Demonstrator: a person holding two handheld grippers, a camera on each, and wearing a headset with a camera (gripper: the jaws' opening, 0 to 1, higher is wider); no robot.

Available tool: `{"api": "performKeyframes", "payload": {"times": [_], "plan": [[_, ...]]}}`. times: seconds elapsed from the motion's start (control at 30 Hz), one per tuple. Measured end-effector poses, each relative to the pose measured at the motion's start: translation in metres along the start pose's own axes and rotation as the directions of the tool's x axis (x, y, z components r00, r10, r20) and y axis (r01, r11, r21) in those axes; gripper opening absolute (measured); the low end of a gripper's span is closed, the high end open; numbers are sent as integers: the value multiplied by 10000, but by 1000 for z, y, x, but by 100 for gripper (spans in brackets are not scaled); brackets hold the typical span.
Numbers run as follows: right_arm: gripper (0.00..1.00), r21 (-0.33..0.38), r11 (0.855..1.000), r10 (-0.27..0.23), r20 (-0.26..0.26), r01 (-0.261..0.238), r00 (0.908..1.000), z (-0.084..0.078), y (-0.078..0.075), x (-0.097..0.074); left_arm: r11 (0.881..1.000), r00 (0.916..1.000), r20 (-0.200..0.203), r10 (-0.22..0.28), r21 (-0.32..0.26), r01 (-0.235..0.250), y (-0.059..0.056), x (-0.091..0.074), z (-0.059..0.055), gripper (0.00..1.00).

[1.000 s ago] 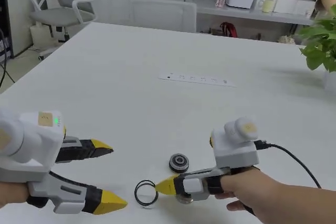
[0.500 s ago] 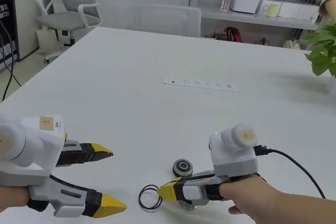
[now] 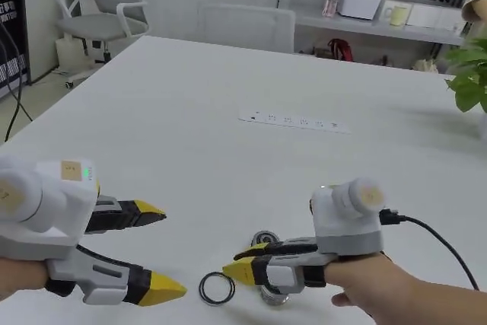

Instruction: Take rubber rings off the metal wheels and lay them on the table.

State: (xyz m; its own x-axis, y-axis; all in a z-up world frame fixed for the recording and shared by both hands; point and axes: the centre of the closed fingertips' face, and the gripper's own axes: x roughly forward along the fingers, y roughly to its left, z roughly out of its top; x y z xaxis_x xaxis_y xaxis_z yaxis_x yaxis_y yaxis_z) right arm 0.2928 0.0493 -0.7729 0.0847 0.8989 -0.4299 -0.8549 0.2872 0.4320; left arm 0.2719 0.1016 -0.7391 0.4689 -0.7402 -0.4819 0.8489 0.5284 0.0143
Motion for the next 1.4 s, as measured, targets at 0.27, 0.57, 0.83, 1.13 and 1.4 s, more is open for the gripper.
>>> {"api": "performKeyframes", "payload": {"times": [0.27, 0.57, 0.83, 1.13, 1.4], "plan": [[23, -360, 9993, -115, 170, 121, 9998, 7, -2, -13, 10000, 9999, 107, 72, 4, -72, 7, 1, 4, 67], [25, -528, 9977, -414, 299, 429, 9987, 9, -8, -26, 9999, 9997, 205, 121, -28, -121, 7, 2, 6, 67], [27, -598, 9940, -875, 618, 912, 9942, 15, -21, -40, 10000, 9998, 183, 79, -48, -78, 9, 5, 7, 66], [28, -506, 9884, -1385, 861, 1432, 9866, 15, -36, -56, 10000, 9994, 345, 65, -65, -63, 12, 13, 15, 66], [28, -542, 9811, -1808, 862, 1858, 9797, 10, -51, -64, 10000, 9996, 288, 3, -14, -3, 16, 21, 18, 65]]}}
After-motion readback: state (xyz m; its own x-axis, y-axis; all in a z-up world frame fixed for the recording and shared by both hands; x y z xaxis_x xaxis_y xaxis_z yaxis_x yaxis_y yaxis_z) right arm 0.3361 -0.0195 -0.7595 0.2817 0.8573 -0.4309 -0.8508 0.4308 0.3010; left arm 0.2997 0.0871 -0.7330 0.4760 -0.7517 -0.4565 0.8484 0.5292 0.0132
